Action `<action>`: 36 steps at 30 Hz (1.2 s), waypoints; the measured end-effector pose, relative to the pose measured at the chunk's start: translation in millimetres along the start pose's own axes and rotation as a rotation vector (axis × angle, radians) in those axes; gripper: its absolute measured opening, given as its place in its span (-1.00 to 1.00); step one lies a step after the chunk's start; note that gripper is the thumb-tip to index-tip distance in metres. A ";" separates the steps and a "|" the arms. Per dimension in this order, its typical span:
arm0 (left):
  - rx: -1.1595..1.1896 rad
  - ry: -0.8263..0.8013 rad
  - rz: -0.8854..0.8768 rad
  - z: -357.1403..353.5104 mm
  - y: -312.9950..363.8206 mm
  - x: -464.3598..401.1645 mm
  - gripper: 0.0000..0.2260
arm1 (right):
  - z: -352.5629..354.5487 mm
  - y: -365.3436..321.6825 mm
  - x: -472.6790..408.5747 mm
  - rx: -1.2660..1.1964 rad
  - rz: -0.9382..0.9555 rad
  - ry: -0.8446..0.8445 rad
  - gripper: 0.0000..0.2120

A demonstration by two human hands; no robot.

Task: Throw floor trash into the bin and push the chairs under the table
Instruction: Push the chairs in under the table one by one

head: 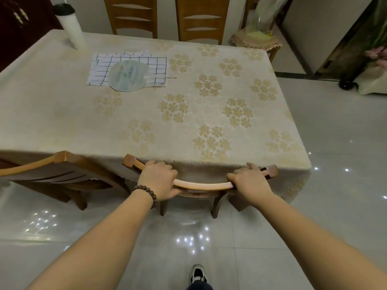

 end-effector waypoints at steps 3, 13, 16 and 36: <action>0.024 0.046 0.011 0.2 1.4 -3.5 -0.47 | -4.3 4.7 -1.3 -0.019 -0.016 0.061 -0.43; 0.056 0.032 -0.033 -1.6 -10.4 -0.1 -0.08 | -6.4 -16.6 6.8 -0.105 -0.111 0.169 -0.10; 0.109 0.048 -0.065 -1.3 -13.9 2.3 -0.10 | -3.2 -18.8 6.5 -0.185 -0.136 0.201 -0.17; 0.158 0.065 0.312 -3.9 0.6 -19.6 -0.20 | -9.1 -8.3 -17.9 -0.209 -0.496 0.293 -0.31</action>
Point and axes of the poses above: each hand's wrist, its own x-axis away from the middle knuckle, its own z-axis out of the back of the hand, y = z × x, the point moved 1 cm from there along -x, towards the middle knuckle
